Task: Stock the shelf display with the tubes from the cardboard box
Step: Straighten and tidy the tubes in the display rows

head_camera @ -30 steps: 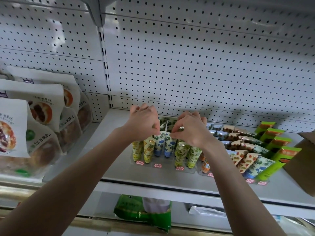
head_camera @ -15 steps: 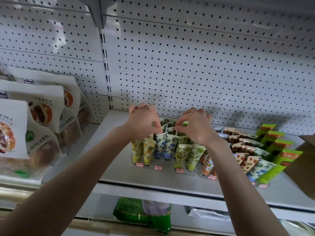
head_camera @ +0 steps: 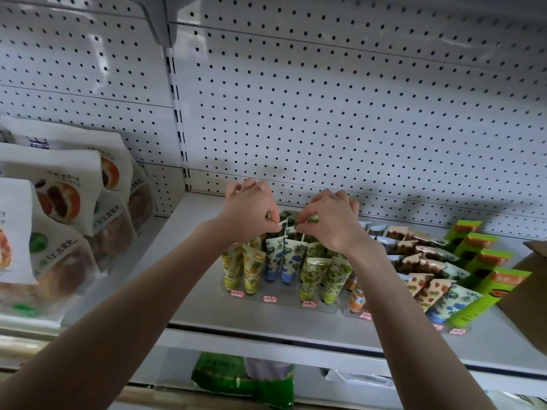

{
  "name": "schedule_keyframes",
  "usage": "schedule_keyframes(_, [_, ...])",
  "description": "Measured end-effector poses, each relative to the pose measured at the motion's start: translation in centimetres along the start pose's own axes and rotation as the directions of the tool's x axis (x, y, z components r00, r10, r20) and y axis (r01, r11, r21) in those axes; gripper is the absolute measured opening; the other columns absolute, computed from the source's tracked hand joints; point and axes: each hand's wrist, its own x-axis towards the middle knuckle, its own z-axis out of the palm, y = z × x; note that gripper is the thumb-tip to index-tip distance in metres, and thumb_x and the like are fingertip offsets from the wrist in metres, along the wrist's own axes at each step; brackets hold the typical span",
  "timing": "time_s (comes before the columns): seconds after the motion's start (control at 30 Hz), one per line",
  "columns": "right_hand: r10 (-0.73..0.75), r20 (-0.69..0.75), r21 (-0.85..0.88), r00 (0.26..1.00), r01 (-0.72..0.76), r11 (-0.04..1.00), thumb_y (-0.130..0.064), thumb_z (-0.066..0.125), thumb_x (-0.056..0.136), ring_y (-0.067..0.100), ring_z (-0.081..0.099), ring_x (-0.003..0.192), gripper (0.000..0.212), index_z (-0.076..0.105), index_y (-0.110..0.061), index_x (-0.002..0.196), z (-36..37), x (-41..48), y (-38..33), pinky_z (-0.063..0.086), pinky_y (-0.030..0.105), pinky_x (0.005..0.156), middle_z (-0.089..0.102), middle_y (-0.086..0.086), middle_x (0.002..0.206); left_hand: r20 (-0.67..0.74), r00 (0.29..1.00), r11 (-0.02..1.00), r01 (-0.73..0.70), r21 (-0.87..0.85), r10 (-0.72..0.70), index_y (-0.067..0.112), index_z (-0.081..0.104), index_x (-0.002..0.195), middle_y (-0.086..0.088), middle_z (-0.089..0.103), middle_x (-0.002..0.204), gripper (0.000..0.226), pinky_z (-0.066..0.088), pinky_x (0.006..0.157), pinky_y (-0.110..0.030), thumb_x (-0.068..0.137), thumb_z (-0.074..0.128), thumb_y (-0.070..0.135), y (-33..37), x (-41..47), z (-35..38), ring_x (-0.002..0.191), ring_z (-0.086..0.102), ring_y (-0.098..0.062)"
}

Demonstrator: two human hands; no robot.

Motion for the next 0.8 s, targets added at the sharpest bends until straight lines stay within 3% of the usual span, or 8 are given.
schedule_keyframes(0.8, [0.014, -0.029, 0.001, 0.999, -0.014, 1.0, -0.036, 0.065, 0.085, 0.025, 0.031, 0.114, 0.011, 0.072, -0.028, 0.088, 0.42, 0.09, -0.22, 0.02, 0.036, 0.092, 0.05, 0.0, 0.118, -0.018, 1.0, 1.0, 0.0, -0.006, -0.001, 0.024, 0.073, 0.08, 0.006, 0.049, 0.107, 0.013, 0.013, 0.097, -0.036, 0.08, 0.066, 0.035, -0.37, 0.12, 0.21, 0.105, 0.031, -0.013])
